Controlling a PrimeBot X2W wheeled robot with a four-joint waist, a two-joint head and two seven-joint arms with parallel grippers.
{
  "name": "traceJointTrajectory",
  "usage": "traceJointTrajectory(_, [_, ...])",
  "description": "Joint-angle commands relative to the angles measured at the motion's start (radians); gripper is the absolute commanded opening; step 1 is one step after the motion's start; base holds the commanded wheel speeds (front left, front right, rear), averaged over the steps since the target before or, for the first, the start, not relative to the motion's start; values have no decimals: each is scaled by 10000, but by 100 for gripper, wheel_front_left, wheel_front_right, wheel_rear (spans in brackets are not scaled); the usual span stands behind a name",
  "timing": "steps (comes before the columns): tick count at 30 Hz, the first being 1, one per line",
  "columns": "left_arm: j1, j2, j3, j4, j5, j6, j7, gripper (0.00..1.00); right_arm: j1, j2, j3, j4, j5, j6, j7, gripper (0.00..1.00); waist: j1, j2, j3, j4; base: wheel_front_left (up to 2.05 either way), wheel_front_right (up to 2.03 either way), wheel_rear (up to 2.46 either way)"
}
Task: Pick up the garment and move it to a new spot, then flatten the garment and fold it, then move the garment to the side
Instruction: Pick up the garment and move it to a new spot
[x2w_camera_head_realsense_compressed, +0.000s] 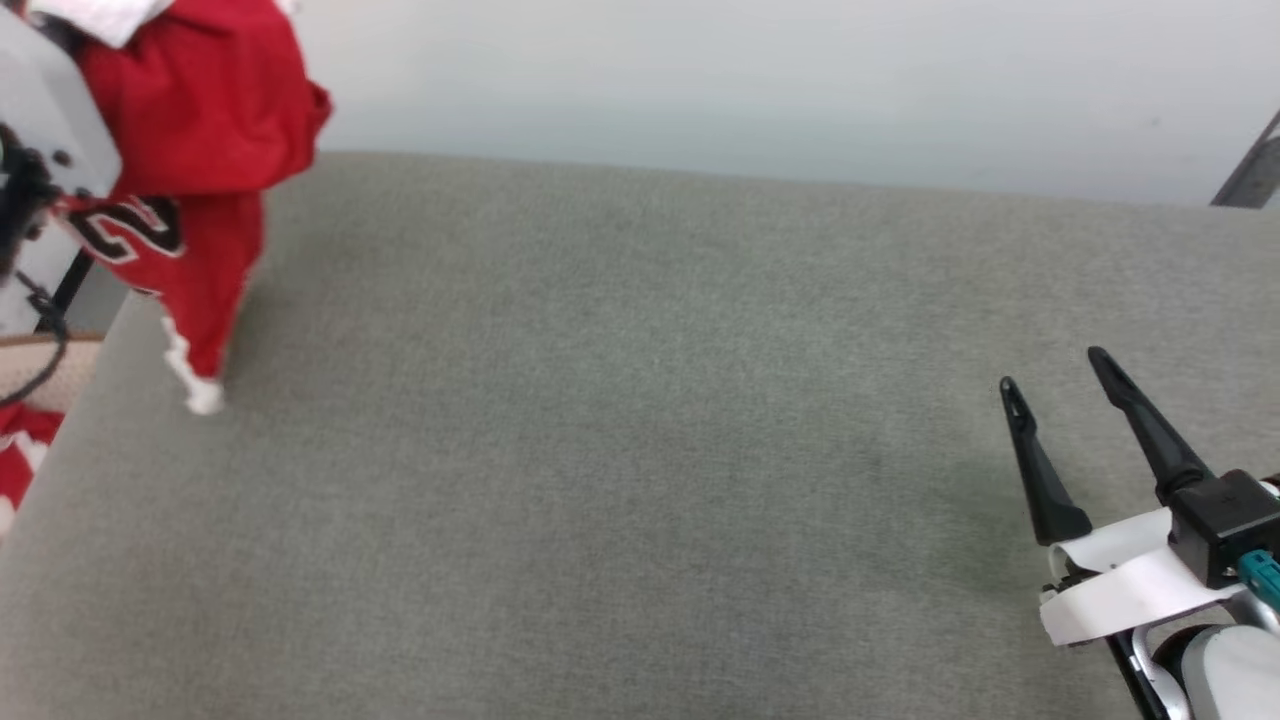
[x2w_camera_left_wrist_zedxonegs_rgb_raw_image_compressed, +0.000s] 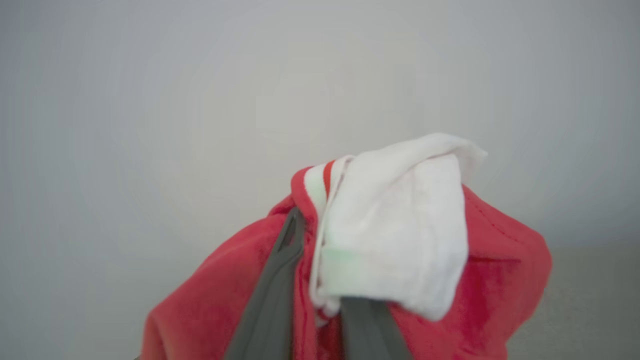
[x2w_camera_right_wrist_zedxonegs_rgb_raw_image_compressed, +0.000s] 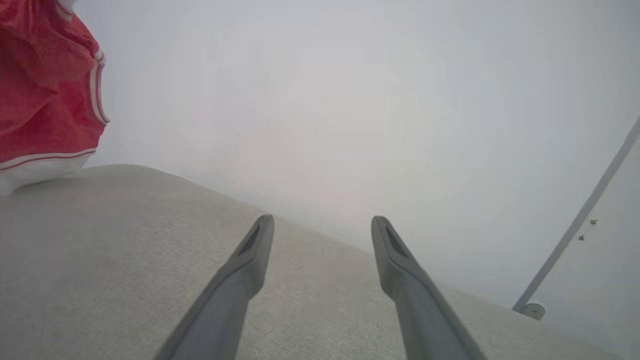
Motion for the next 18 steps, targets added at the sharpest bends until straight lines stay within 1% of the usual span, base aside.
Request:
traceJointTrajectory(1, [206,-4,-51,-267,-48,4,138,0,186,41,-130,40,-56,-14,-61,100,0,0,-226,-228,0,0,0])
traceJointTrajectory(4, [425,-9,-130,-1084,-152,125,561,0,286,113,-408,115,-150,-14,-109,100,0,0,-374,-453,0,0,0])
traceJointTrajectory(11, [1202,-79,-304,-3150,-505,560,1570,0,580,277,-1129,258,-412,-14,-182,100,0,0,-677,-1173,0,0,0])
traceJointTrajectory(18, [1950,-211,-565,-4998,-691,1172,2462,0,850,445,-1552,357,-629,-14,-234,100,0,0,-881,-2071,0,0,0])
